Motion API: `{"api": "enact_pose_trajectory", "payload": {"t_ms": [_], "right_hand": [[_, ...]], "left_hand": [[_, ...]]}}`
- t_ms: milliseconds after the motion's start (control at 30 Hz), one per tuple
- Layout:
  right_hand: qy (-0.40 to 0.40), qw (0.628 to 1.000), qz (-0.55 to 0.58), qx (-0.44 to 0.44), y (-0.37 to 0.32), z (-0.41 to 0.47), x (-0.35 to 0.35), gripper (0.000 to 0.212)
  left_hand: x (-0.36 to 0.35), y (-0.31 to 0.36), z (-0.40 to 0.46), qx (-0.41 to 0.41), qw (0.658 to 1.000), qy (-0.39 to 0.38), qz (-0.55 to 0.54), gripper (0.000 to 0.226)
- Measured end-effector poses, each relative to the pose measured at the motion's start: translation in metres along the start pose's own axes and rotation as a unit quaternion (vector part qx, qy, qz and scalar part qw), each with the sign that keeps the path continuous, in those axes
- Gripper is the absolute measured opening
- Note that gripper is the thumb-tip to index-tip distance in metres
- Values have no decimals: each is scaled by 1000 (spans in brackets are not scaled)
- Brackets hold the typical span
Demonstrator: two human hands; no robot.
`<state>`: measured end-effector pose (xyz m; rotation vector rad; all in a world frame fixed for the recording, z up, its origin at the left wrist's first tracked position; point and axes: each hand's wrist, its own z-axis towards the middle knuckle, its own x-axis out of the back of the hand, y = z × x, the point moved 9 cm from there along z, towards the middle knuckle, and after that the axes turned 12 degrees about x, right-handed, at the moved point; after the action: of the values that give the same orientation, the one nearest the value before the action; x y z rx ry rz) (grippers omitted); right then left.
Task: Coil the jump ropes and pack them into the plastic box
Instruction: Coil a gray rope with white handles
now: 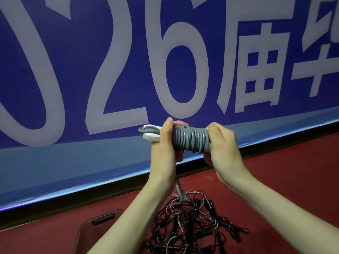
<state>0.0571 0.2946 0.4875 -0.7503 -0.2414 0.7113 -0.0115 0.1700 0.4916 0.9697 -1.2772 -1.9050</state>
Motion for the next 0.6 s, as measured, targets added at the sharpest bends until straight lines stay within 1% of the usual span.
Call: {"api": "enact_pose_trajectory", "payload": {"t_ms": [33, 100, 167, 233, 367, 400, 467, 533, 600], "right_hand": [[0, 999, -26, 29, -3, 0, 2, 25], [2, 993, -75, 92, -11, -3, 7, 32], [3, 979, -118, 165, -23, -7, 9, 38], [1, 964, -144, 224, -34, -11, 10, 34], [-5, 945, -172, 277, -44, -16, 11, 31], [-7, 943, -175, 285, -45, -18, 10, 31], [-11, 940, -177, 292, -43, -20, 10, 32], [-22, 933, -190, 304, -41, -21, 8, 33], [-38, 927, -209, 309, -37, -22, 3, 32]], "left_hand": [[-1, -5, 0, 8, 1000, -10, -6, 39], [-4, -14, -2, 32, 998, -40, -45, 37], [-9, -25, -6, 73, 989, -65, -115, 36], [-13, -37, -7, 118, 973, -70, -183, 36], [-18, -56, -9, 176, 951, -61, -246, 37], [-17, -59, -8, 183, 950, -56, -248, 38], [-12, -68, -6, 193, 956, -41, -215, 43], [-5, -74, -2, 195, 970, -27, -142, 51], [4, -73, 3, 177, 983, -7, -44, 57]]}}
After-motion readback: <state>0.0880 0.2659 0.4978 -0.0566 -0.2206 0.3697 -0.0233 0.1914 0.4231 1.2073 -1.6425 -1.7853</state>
